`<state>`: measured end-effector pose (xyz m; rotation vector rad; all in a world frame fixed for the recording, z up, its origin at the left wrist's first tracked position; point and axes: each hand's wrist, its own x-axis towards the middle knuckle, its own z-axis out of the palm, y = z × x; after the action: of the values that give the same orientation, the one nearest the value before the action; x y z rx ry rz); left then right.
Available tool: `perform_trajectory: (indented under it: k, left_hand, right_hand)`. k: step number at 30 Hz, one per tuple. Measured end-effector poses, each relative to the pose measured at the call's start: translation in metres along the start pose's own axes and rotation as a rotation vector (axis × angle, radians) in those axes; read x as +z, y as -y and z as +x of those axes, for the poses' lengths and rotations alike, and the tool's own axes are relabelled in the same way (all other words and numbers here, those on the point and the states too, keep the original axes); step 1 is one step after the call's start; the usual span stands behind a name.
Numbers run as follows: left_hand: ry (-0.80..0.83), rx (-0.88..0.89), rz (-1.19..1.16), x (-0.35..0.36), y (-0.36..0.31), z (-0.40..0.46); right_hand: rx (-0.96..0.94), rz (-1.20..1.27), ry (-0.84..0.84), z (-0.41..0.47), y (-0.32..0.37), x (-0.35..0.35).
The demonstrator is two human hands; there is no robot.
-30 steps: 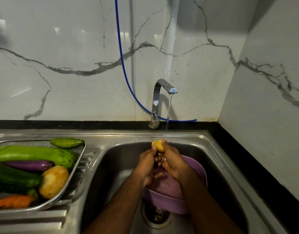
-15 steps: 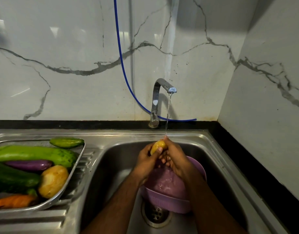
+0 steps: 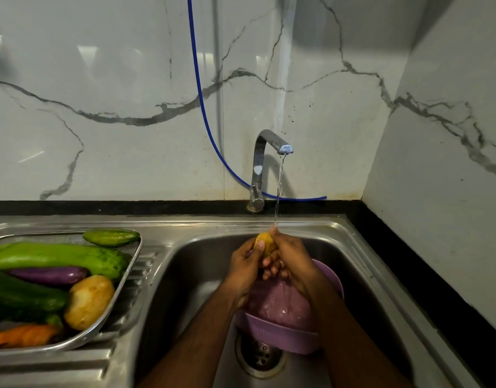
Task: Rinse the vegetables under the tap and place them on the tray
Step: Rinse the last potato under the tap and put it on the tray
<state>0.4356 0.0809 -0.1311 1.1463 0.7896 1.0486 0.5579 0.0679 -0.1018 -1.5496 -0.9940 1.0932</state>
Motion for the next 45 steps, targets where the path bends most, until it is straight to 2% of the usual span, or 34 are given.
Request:
perform_trajectory:
  k: [2,7,11,13,15,23,28,30,34,37,40,42,45]
  left_hand:
    - [-0.029,0.018,0.033,0.0,0.001,0.002]
    - [-0.087,0.058,0.097,0.002,-0.002,0.001]
    - [-0.097,0.003,-0.137,0.002,-0.007,0.001]
    - [-0.132,-0.056,-0.28,0.002,-0.011,0.002]
    - [-0.147,-0.08,-0.314,0.0,-0.012,0.002]
    - [-0.157,-0.052,-0.132,-0.004,-0.008,-0.001]
    - [-0.224,-0.109,-0.13,0.002,-0.007,0.0]
    - [-0.193,-0.166,-0.139,0.005,-0.009,-0.001]
    - [-0.106,-0.206,-0.263,0.007,-0.015,-0.006]
    - [-0.101,-0.225,-0.397,0.006,-0.019,-0.005]
    - [-0.058,-0.258,-0.431,0.007,-0.021,-0.004]
    - [-0.019,-0.28,-0.377,0.009,-0.02,-0.005]
    - [0.059,-0.345,-0.288,0.014,-0.016,-0.007]
  right_hand:
    - [-0.017,-0.012,0.034,-0.001,-0.001,0.001]
    - [-0.025,-0.045,-0.096,0.004,-0.006,0.014]
    - [-0.129,0.072,-0.027,0.007,-0.007,0.018]
    - [-0.14,0.043,0.01,0.009,-0.008,0.02]
    - [-0.132,0.011,0.023,0.007,-0.006,0.018]
    - [-0.256,-0.167,-0.147,0.006,-0.005,0.008]
    - [-0.262,-0.124,-0.132,0.006,-0.006,0.01]
    - [-0.237,-0.093,-0.08,0.0,-0.002,0.011]
    - [-0.232,-0.233,-0.045,-0.003,-0.002,0.014]
    - [-0.132,-0.091,0.021,-0.001,-0.003,0.012]
    - [-0.092,0.06,0.108,0.001,-0.001,0.012]
    - [-0.066,0.152,0.07,-0.002,0.002,0.011]
    - [-0.059,0.144,-0.113,0.001,0.003,0.009]
